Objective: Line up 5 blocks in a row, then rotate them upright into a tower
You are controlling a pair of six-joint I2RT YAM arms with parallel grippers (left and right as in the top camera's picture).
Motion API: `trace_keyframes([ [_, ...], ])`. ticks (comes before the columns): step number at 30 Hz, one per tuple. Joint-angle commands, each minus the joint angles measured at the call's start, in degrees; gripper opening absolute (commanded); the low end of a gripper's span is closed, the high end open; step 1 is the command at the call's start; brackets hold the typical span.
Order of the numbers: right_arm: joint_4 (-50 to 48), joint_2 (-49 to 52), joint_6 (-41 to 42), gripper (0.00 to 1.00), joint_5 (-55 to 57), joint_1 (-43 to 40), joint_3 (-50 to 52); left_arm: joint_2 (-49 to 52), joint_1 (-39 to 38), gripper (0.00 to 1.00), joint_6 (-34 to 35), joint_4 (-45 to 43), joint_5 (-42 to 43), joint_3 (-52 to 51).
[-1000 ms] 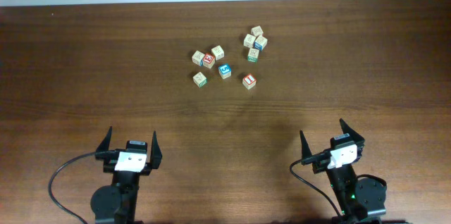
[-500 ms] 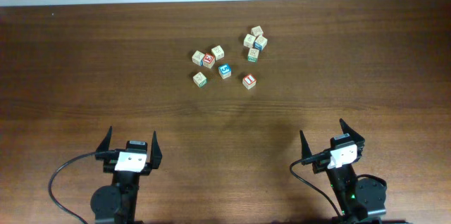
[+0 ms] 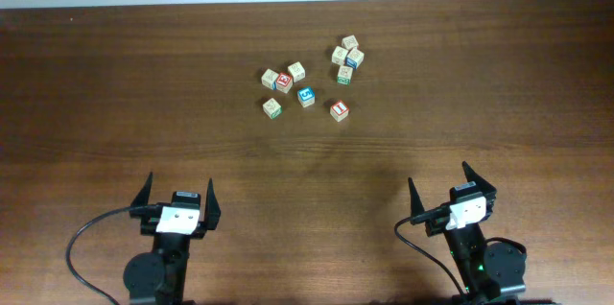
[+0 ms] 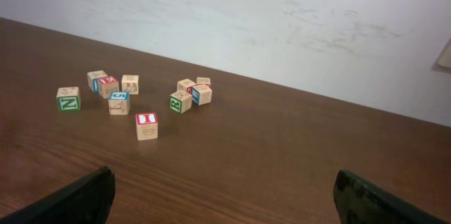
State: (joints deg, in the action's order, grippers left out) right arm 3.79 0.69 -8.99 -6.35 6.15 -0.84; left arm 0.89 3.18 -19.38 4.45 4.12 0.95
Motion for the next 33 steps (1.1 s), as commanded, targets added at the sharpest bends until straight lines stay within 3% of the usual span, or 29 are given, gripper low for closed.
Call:
trace_keyframes([
  [1,0.0,-0.5,0.4,0.98,-0.5,0.3,0.5,-0.6,0.0,0.99,-0.9,-0.3,0.7,-0.4],
  [20,-0.2,-0.5,-0.6,0.98,-1.2,0.2,0.5,-0.6,0.0,0.99,-0.9,-0.3,0.7,-0.4],
  [25,-0.4,-0.5,-0.6,0.98,-5.3,0.2,0.5,-0.5,0.0,0.99,-0.9,-1.6,7.7,-0.4],
  [33,-0.5,1.8,2.0,0.98,-7.2,0.2,-3.8,-0.3,0.0,0.99,-0.9,-2.2,10.7,1.9],
])
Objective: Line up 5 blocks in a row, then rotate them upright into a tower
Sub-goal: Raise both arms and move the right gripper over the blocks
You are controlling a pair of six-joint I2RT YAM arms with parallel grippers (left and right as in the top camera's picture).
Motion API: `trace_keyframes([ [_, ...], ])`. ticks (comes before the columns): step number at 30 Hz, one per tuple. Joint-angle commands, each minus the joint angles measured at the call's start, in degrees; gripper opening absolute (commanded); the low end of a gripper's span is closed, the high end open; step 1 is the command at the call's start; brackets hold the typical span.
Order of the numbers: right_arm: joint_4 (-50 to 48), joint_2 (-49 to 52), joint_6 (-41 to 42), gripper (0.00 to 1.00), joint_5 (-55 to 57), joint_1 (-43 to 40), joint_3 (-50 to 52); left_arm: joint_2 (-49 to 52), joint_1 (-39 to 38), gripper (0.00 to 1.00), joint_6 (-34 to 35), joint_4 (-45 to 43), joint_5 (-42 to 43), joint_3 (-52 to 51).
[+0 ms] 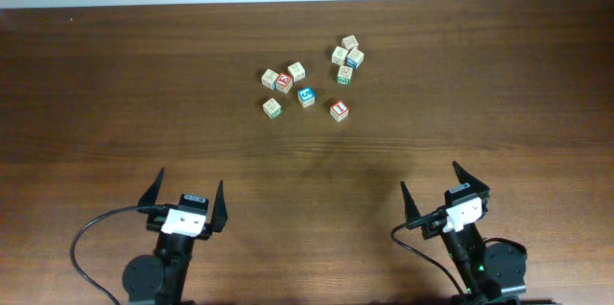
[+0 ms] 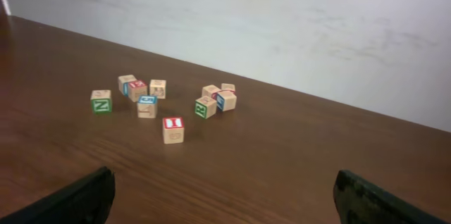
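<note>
Several small wooden letter blocks lie scattered at the far middle of the table. One is a red-topped block (image 1: 338,110), nearest my arms, also seen in the right wrist view (image 2: 173,129). Others are a blue-topped block (image 1: 305,96) and a green-lettered block (image 1: 272,107) at the left of the group (image 2: 101,101). A tight cluster (image 1: 347,58) sits at the back right of the group. My left gripper (image 1: 190,182) and right gripper (image 1: 429,177) are both open at the near edge, far from the blocks. The right gripper (image 2: 225,197) holds nothing.
The brown wooden table (image 1: 115,104) runs to a pale wall (image 2: 282,20) behind the blocks. Black cables (image 1: 82,238) curl beside each arm base at the near edge.
My left gripper has shifted a little to the right and my right gripper a little to the left, turned more toward the blocks. Both stay open. No block has moved.
</note>
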State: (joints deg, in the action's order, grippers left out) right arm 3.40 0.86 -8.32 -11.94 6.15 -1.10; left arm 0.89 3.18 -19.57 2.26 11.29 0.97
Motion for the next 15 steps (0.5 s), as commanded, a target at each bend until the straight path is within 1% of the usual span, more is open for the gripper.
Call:
trace_keyframes([
  [1,0.1,3.3,1.3,0.98,-1.6,0.2,-5.3,0.6,0.0,0.99,-0.7,0.2,4.2,3.1],
  [6,2.3,14.2,1.3,0.98,-4.2,0.2,-15.6,8.3,0.0,0.99,-0.7,2.5,6.3,10.9],
  [7,3.6,17.9,1.3,0.98,-4.6,0.2,-19.0,10.6,0.0,0.99,-0.7,3.7,6.6,13.1],
  [10,8.6,28.0,1.3,0.98,-5.7,0.2,-28.5,19.3,0.0,0.99,-0.7,8.4,7.0,21.4],
  [13,16.0,39.5,1.2,0.98,-7.2,0.2,-40.8,28.8,0.0,0.99,-0.7,12.7,7.0,30.2],
  [14,19.2,44.2,1.2,0.98,-7.6,0.2,-46.3,33.2,0.0,0.99,-0.7,14.8,7.1,34.4],
  [15,20.9,46.4,1.2,0.98,-7.8,0.2,-49.1,36.0,0.0,0.99,-0.7,16.4,7.2,37.2],
])
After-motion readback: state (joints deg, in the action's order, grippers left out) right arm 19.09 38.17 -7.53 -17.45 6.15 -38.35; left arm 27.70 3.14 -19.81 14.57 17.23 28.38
